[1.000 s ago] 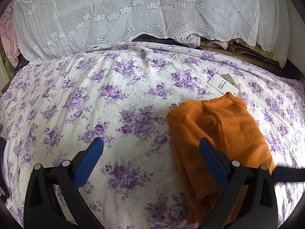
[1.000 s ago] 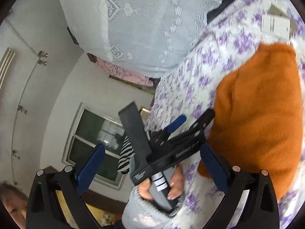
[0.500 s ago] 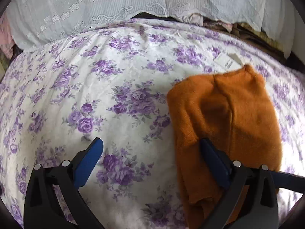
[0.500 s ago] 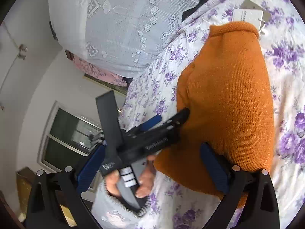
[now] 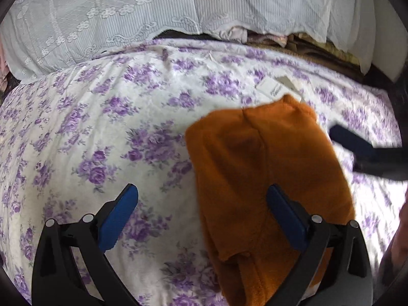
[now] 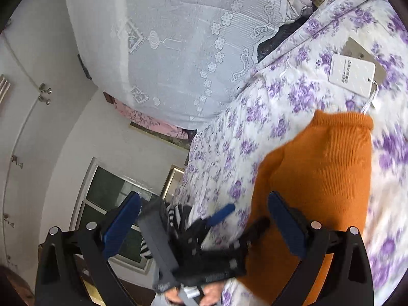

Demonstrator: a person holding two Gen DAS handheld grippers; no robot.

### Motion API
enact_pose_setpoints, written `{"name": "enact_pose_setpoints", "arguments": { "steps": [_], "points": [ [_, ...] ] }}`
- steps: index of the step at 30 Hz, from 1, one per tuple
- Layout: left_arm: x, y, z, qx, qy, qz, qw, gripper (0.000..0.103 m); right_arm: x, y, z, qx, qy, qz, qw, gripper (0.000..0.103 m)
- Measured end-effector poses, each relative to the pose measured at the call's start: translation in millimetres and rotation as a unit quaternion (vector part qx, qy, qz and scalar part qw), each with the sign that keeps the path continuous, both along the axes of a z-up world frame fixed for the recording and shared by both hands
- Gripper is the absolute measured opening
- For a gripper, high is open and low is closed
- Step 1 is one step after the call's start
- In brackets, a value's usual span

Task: Fold small clothes
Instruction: 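Bring both tools to opposite sides of the folded orange cardigan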

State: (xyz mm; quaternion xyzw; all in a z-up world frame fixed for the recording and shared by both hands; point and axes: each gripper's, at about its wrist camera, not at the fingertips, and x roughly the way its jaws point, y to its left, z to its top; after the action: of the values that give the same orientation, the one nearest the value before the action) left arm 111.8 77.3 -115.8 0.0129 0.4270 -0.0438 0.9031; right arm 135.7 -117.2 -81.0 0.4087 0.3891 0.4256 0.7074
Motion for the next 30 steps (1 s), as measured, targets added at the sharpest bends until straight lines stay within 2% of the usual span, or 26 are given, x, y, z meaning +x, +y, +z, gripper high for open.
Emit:
{"name": "enact_pose_setpoints", "arguments": {
  "steps": [2, 5, 7, 11, 13, 16, 19, 22, 24, 26, 28, 30],
  "points": [
    [3, -1, -8, 0.003, 0.012, 0.000, 0.9999, 0.099, 17, 0, -11, -0.016, 0.019, -0.006, 1.000, 0.100],
    [8, 5, -19, -0.029, 0.038, 0.002, 0.9989, 0.099, 43, -3, -38, -0.025, 0.050, -0.026, 0.998, 0.100],
    [10, 11, -24, -0.056, 0.053, 0.002, 0.9970, 0.099, 54, -10, -51, -0.042, 0.054, -0.047, 0.997, 0.100],
    [8, 11, -27, -0.060, 0.051, 0.001, 0.9969, 0.099, 70, -24, -71, 0.014, 0.066, -0.038, 0.997, 0.099],
    [7, 10, -26, -0.055, 0.047, 0.002, 0.9973, 0.099, 69, -26, -70, 0.020, 0.063, -0.037, 0.997, 0.099],
    [1, 15, -17, -0.064, 0.039, 0.012, 0.9971, 0.099, 57, -31, -57, 0.006, 0.046, -0.055, 0.997, 0.100],
    [-7, 16, 3, -0.062, 0.009, 0.015, 0.9979, 0.098, 33, -32, -31, 0.003, 0.004, -0.036, 0.999, 0.100],
    [-19, 12, 22, -0.097, -0.014, -0.013, 0.9951, 0.098, 4, -24, -11, 0.012, -0.018, -0.003, 1.000, 0.100],
    [-28, 3, 27, -0.095, -0.021, -0.033, 0.9947, 0.098, -18, -20, -5, 0.003, -0.023, 0.015, 1.000, 0.100],
    [-33, -6, 25, -0.081, -0.019, -0.044, 0.9956, 0.098, -39, -19, -7, -0.002, -0.020, 0.028, 0.999, 0.100],
    [-32, -12, 9, -0.057, 0.006, -0.041, 0.9975, 0.098, -55, -20, -16, -0.009, -0.002, 0.034, 0.999, 0.100],
    [-28, -10, -12, -0.053, 0.039, -0.031, 0.9973, 0.099, -69, -19, -33, -0.019, 0.025, 0.041, 0.999, 0.100]
  ]
}}
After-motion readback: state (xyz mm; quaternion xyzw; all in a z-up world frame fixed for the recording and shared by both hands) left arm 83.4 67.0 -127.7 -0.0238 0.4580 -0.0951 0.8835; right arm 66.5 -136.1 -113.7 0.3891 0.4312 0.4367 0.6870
